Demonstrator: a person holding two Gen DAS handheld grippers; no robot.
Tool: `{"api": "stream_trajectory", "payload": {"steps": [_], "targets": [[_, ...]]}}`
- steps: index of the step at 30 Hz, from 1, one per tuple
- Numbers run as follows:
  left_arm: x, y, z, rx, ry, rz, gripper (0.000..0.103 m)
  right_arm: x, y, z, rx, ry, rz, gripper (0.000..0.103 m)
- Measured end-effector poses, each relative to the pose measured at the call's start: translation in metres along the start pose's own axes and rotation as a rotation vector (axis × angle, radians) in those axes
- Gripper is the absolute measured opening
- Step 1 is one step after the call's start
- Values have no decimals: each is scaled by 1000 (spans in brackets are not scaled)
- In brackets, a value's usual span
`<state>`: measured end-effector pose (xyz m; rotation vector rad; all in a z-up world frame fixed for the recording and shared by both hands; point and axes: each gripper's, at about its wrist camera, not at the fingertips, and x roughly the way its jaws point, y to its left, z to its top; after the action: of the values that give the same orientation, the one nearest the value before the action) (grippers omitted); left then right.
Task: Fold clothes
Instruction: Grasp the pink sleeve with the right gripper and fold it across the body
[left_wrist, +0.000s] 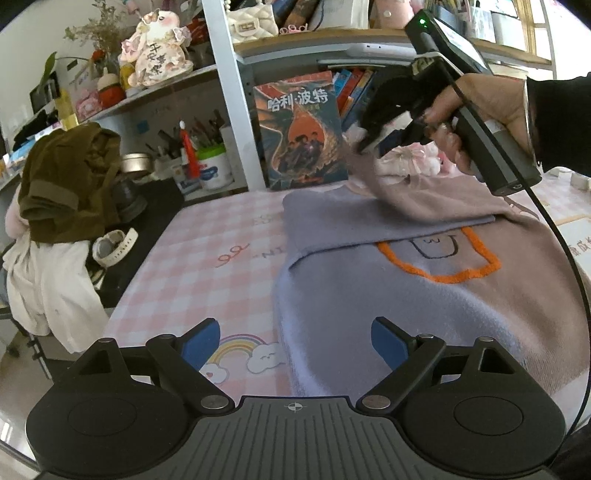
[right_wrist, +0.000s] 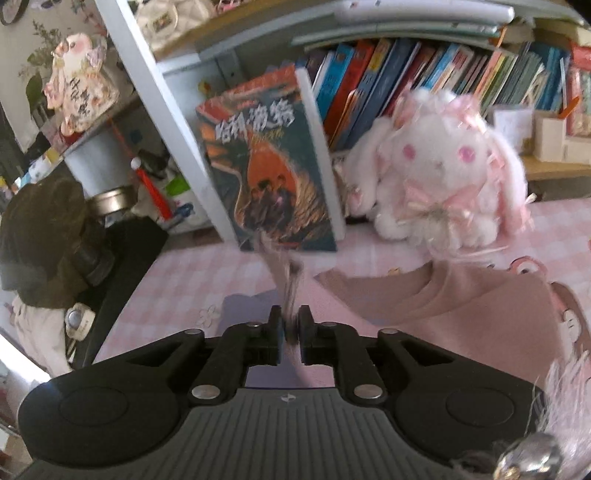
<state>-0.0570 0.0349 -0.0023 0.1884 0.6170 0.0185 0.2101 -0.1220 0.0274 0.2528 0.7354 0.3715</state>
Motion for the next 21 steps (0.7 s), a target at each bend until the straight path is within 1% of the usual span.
{"api": "stream_trajectory", "payload": {"steps": [1,2,3,5,11,16,19,21], "targets": [[1,0,0,2,0,-3,91,0,2,-1,-6,2,17,34],[2,0,1,1,-1,-6,91,-1,3,-1,-13,3,34,41],[2,0,1,0,-2,-9,91,-5,5,-2,-24,-2,46,45],[5,0,2,-6,0,-16,91,-13,8,-3,-47,-13,71,47],[11,4,2,-53,12,-51,91,-52,-6,-19,-62,-4,66,50],[14,2,2,-73,16,-103,91,-94,-28,-57,-83,13,-48,50],[16,-3,2,-75,17,-136,91,-120,-49,-85,-53,22,-106,50],[18,-7,2,-92,34,-164,91,-136,-63,-105,-28,26,-148,50]]}}
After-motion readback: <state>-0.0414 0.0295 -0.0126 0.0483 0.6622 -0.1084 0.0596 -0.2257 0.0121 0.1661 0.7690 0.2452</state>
